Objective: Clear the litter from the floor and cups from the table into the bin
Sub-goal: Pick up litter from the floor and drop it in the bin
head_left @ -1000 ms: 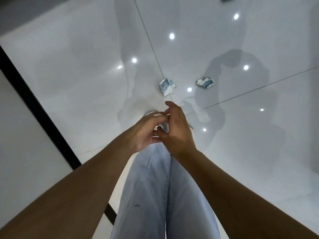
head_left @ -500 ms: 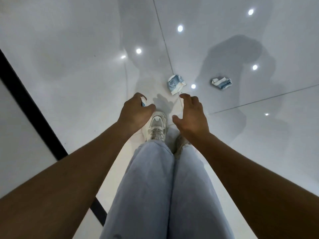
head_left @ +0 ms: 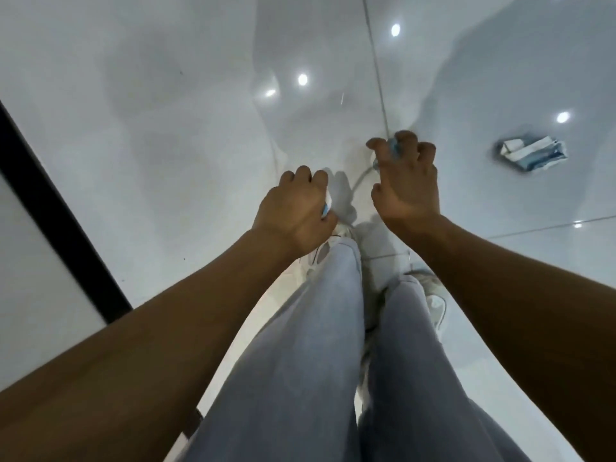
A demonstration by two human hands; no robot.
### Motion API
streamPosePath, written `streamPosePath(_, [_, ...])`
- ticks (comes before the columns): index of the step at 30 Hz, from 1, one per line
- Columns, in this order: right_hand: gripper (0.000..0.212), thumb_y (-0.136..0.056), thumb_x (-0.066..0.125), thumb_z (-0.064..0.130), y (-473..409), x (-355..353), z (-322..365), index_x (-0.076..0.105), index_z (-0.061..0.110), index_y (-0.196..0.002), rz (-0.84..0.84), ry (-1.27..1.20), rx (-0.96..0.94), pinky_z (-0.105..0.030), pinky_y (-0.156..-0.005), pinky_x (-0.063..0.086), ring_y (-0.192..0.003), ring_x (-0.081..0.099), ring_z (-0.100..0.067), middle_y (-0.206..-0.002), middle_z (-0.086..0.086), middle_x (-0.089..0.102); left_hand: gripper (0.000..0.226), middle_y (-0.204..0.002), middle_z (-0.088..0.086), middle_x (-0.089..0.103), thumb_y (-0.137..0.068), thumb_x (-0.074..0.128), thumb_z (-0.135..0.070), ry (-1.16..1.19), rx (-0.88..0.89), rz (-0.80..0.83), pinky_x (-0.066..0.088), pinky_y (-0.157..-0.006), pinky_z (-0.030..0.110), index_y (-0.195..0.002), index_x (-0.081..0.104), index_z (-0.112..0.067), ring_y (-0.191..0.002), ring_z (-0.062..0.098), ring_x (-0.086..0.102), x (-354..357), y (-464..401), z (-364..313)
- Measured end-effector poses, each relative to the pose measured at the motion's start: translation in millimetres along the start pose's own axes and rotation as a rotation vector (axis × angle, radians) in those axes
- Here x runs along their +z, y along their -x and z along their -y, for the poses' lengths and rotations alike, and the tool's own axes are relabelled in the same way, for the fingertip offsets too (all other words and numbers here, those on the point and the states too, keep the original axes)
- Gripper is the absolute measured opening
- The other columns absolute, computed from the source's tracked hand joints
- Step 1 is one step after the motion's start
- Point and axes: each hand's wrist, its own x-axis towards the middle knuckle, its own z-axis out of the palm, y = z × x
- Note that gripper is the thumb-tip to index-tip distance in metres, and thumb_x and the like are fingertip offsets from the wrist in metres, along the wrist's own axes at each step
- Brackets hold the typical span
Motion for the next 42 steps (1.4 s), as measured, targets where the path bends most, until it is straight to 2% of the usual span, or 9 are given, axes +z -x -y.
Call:
streamPosePath(4, [0.057, -0.086, 0.063, 0.012, 19, -14, -18, 0.04, 0.029, -0.134, 0.021, -0.108, -0.005, -0.04, -0.091, 0.05, -0.12, 0.04, -0.034, -0.138, -0.01, 0.036, 0.049, -0.117, 0.012, 0.052, -0.09, 0.053, -0.041, -0.035, 0.009, 0.017, 0.044, -0.079, 0.034, -0.128, 0.046, -0.011, -0.106, 0.027, 0.048, -11, 4, -9])
streamPosePath(9, [0.057, -0.084, 0.062, 0.025, 85, -78, -22, 0.04, 0.032, -0.136, 0.011, -0.214, 0.065, -0.039, -0.092, 0.047, -0.122, 0.039, -0.032, -0.142, -0.007, 0.035, 0.049, -0.118, 0.01, 0.052, -0.089, 0.052, -0.045, -0.097, 0.057, 0.044, 0.043, -0.083, 0.033, -0.126, 0.047, -0.013, -0.108, 0.026, 0.048, -62, 41, -50])
streamPosePath(13, [0.058, -0.087, 0.063, 0.027, 159, -157, -14, 0.041, 0.031, -0.14, -0.024, -0.271, 0.096, -0.04, -0.094, 0.048, -0.123, 0.042, -0.032, -0.144, -0.008, 0.037, 0.044, -0.115, 0.008, 0.053, -0.089, 0.051, -0.044, -0.239, 0.13, 0.014, 0.045, -0.082, 0.032, -0.121, 0.049, -0.014, -0.104, 0.024, 0.051, -127, 94, -103])
streamPosePath(18, [0.056, -0.091, 0.059, 0.024, 249, -268, 1, 0.039, 0.031, -0.143, -0.073, -0.342, 0.198, -0.037, -0.095, 0.047, -0.123, 0.042, -0.03, -0.145, -0.009, 0.035, 0.034, -0.106, 0.01, 0.054, -0.088, 0.051, -0.034, -0.371, 0.208, -0.041, 0.033, -0.07, 0.033, -0.11, 0.052, -0.008, -0.098, 0.028, 0.05, -223, 172, -171])
streamPosePath(23, [0.058, -0.091, 0.059, 0.02, 321, -377, 16, 0.037, 0.033, -0.143, -0.163, -0.375, 0.314, -0.04, -0.094, 0.046, -0.121, 0.041, -0.032, -0.146, -0.01, 0.034, 0.037, -0.108, 0.014, 0.055, -0.086, 0.052, -0.031, -0.52, 0.375, -0.069, 0.038, -0.073, 0.037, -0.113, 0.052, -0.005, -0.1, 0.032, 0.051, -315, 236, -234])
streamPosePath(27, [0.061, -0.09, 0.057, 0.017, 375, -433, 25, 0.035, 0.033, -0.145, -0.252, -0.427, 0.403, -0.035, -0.093, 0.045, -0.121, 0.04, -0.028, -0.146, -0.007, 0.032, 0.036, -0.107, 0.013, 0.055, -0.087, 0.051, -0.03, -0.622, 0.538, -0.105, 0.039, -0.075, 0.037, -0.112, 0.052, -0.005, -0.1, 0.032, 0.051, -360, 276, -273])
streamPosePath(33, [0.059, -0.092, 0.054, 0.019, 466, -454, 46, 0.035, 0.032, -0.146, -0.316, -0.542, 0.651, -0.035, -0.097, 0.045, -0.122, 0.039, -0.028, -0.147, -0.006, 0.031, 0.037, -0.115, 0.01, 0.053, -0.09, 0.046, -0.033, -0.773, 0.761, -0.092, 0.04, -0.084, 0.036, -0.119, 0.048, -0.009, -0.107, 0.028, 0.049, -387, 334, -312])
streamPosePath(37, [0.058, -0.092, 0.055, 0.02, 526, -442, 73, 0.035, 0.032, -0.145, -0.372, -0.653, 0.855, -0.036, -0.096, 0.046, -0.123, 0.04, -0.028, -0.146, -0.006, 0.032, 0.035, -0.118, 0.011, 0.052, -0.089, 0.045, -0.03, -0.855, 0.909, -0.075, 0.039, -0.086, 0.036, -0.117, 0.049, -0.008, -0.108, 0.029, 0.048, -389, 375, -326])
streamPosePath(42, [0.058, -0.092, 0.055, 0.02, 595, -418, 105, 0.035, 0.032, -0.144, -0.481, -0.788, 1.045, -0.037, -0.095, 0.046, -0.121, 0.04, -0.029, -0.144, -0.007, 0.033, 0.04, -0.12, 0.009, 0.052, -0.089, 0.044, -0.028, -0.992, 1.078, -0.06, 0.039, -0.086, 0.035, -0.125, 0.048, -0.009, -0.11, 0.028, 0.047, -374, 431, -343])
